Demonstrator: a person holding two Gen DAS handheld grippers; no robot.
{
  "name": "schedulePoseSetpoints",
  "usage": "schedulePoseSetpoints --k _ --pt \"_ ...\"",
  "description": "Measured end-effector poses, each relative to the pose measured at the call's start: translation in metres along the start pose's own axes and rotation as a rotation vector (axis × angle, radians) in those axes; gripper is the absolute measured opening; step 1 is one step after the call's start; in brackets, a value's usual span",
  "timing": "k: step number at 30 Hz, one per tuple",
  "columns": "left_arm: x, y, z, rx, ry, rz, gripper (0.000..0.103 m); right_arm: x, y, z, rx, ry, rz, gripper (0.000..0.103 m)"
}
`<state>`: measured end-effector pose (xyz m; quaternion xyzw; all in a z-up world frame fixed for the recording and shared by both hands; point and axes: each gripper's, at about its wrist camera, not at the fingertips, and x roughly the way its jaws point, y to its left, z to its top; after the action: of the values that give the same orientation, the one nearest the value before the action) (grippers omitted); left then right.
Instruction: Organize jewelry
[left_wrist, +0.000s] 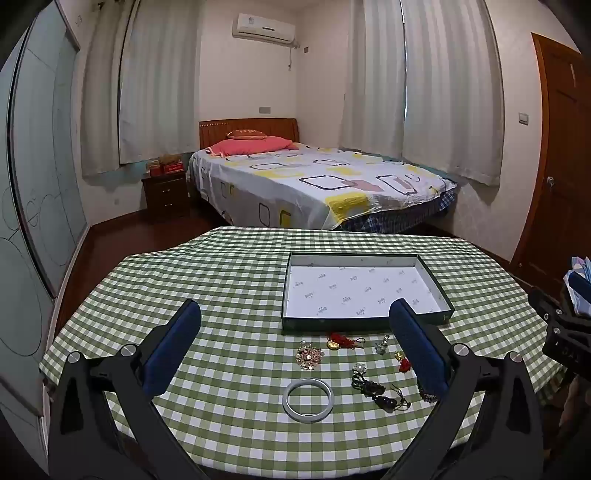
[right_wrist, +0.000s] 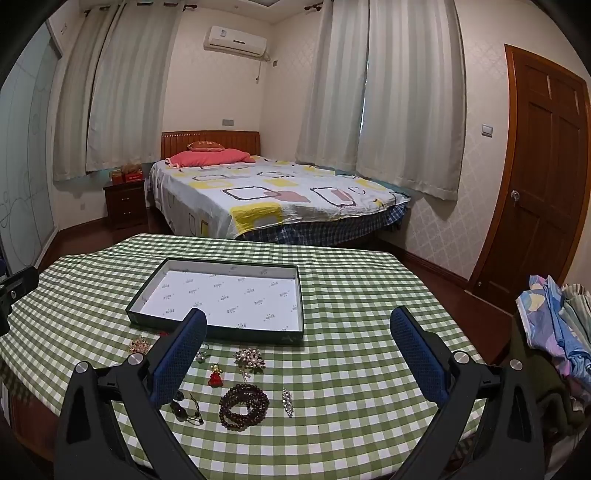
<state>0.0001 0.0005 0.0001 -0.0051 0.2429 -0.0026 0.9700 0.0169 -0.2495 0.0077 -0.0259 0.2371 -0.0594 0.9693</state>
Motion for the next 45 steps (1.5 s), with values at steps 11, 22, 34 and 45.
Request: schedulePoseSetpoints --k 11,22,34,45 --pt "-0.005 -0.007 0.000 0.001 -0.010 0.007 0.099 -0.003 0.001 0.004 0.001 -0.016 -0.003 0.097" --pt "-0.006 0.000 0.004 -0.012 -0.013 -0.002 0.099 -0.004 -0.001 0.009 0.003 -0.021 -0.001 0.097" --pt "-0.008 -0.002 0.006 -0.010 -0.017 -0.003 0.099 -0.005 0.000 0.010 0.003 -0.023 -0.003 0.097" --pt "-0.009 -0.003 0.005 -0.008 -0.016 -0.008 0.099 -0.005 0.000 0.009 0.003 -0.027 -0.003 0.097"
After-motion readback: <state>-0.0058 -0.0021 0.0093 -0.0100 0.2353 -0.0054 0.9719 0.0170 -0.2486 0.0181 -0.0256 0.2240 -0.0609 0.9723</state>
